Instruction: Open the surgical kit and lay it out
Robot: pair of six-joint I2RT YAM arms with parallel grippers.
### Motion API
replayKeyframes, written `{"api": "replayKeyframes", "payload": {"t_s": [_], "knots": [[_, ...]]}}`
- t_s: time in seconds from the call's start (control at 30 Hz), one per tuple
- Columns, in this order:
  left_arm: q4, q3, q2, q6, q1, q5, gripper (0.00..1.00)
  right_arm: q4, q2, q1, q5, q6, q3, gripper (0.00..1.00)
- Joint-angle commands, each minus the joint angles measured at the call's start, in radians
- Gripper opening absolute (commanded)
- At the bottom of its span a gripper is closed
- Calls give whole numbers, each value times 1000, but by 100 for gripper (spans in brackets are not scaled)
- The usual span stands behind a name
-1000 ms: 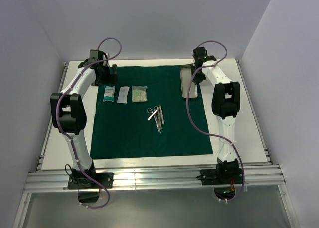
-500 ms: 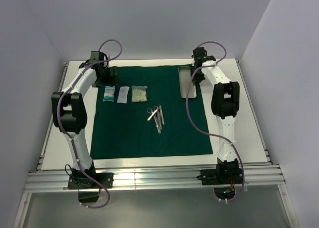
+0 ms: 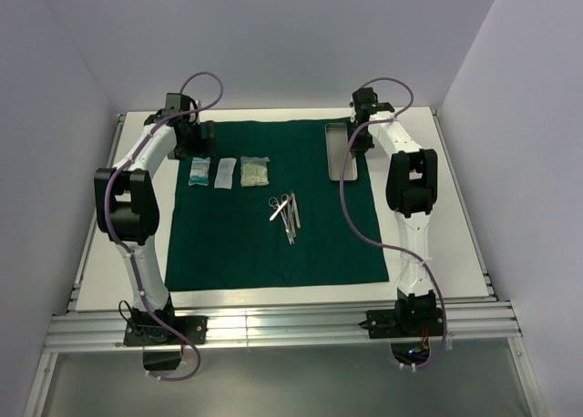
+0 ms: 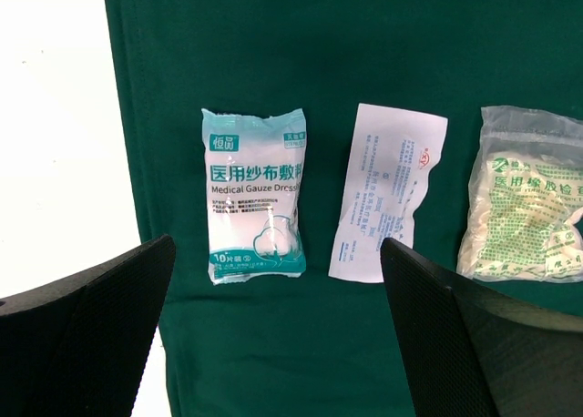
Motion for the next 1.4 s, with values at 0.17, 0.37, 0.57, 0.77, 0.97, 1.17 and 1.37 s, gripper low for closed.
{"api": "replayKeyframes", "payload": {"t_s": [0.17,0.37,0.57,0.77,0.97,1.17,1.37], "knots": [[162,-108,-132,-8,4,11,99,-11,-9,5,-7,32,-9,43],[345,-254,-295,15,4,117,99,-11,-118,7,-47,55,-27,78],[460,-428,-459,74,-12,320,99,9,-305,4,-85,29,-111,100],[513,-599,-646,199,-139,342,93,125,-577,-3,-142,-1,-416,100],[486,-757,-720,88,-292,261,78,231,-842,19,-167,36,-800,96],[413,-750,-642,60,-414,264,61,265,-1014,17,-199,14,-1039,92],[367,-659,-476,81,-457,233,55,289,-1022,16,-220,2,-1076,88]]}}
